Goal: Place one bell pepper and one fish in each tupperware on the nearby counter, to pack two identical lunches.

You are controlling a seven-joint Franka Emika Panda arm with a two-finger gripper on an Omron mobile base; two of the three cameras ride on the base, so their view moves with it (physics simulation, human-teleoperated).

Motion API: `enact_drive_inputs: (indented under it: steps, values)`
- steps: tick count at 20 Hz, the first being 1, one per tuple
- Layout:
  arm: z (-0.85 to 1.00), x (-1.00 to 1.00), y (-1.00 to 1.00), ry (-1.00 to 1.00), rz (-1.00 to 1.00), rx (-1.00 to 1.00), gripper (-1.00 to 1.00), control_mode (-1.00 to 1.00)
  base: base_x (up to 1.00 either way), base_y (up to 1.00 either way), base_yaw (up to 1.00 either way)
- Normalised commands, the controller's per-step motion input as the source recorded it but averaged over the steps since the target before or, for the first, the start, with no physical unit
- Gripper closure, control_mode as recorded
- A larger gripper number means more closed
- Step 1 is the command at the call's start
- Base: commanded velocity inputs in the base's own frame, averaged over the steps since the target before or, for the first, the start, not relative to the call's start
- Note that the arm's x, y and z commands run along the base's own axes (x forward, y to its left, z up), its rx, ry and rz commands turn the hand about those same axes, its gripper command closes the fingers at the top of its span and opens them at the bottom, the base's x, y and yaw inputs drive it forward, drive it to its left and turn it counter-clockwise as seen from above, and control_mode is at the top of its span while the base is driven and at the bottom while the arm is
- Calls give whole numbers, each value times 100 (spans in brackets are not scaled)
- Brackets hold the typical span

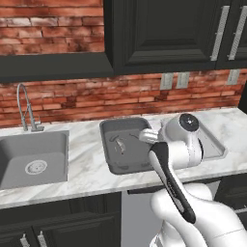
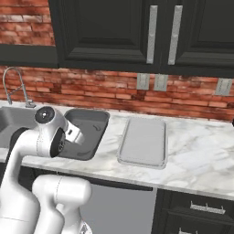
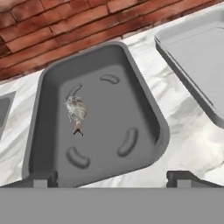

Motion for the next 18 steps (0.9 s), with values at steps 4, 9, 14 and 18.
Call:
enact_drive_inputs:
  steps: [4,9,14,18]
  values:
    - [64,-65,-49,0,-14,0,-100,-100,0,0,0]
    - [62,-86,-26,-3,-9,0,-100,-100,0,0,0]
    - [8,-100,-6,-3,-3,0,-100,-100,0,0,0]
    - [-6,-50,0,1,3,-1,-100,100,-50,0,7]
